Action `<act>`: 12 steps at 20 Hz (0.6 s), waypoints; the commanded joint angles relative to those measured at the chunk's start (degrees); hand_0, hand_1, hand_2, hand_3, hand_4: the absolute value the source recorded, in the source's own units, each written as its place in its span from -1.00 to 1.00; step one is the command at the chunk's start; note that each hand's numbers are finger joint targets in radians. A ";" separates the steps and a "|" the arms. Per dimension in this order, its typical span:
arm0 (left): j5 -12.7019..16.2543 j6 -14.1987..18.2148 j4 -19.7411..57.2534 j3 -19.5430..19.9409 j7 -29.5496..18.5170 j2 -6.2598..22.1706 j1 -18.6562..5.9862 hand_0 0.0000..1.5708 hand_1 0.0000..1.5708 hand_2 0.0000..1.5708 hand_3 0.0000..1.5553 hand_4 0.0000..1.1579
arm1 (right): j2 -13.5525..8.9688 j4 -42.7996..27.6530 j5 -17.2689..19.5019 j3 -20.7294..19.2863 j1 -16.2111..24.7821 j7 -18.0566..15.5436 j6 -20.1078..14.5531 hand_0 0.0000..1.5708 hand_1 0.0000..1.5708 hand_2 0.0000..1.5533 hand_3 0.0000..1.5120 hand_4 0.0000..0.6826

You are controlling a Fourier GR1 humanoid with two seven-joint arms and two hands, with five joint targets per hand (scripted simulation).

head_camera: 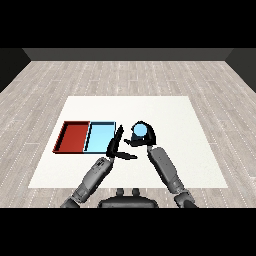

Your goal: Pick the blue can and put it in the blue box

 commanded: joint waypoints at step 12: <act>8.31 3.55 7.38 -6.18 -4.26 0.00 -3.90 -1.00 -1.00 -1.00 -1.00 -1.00 | 0.01 -4.82 -1.01 3.75 2.63 -0.12 -1.36 0.82 0.82 0.88 0.82 0.64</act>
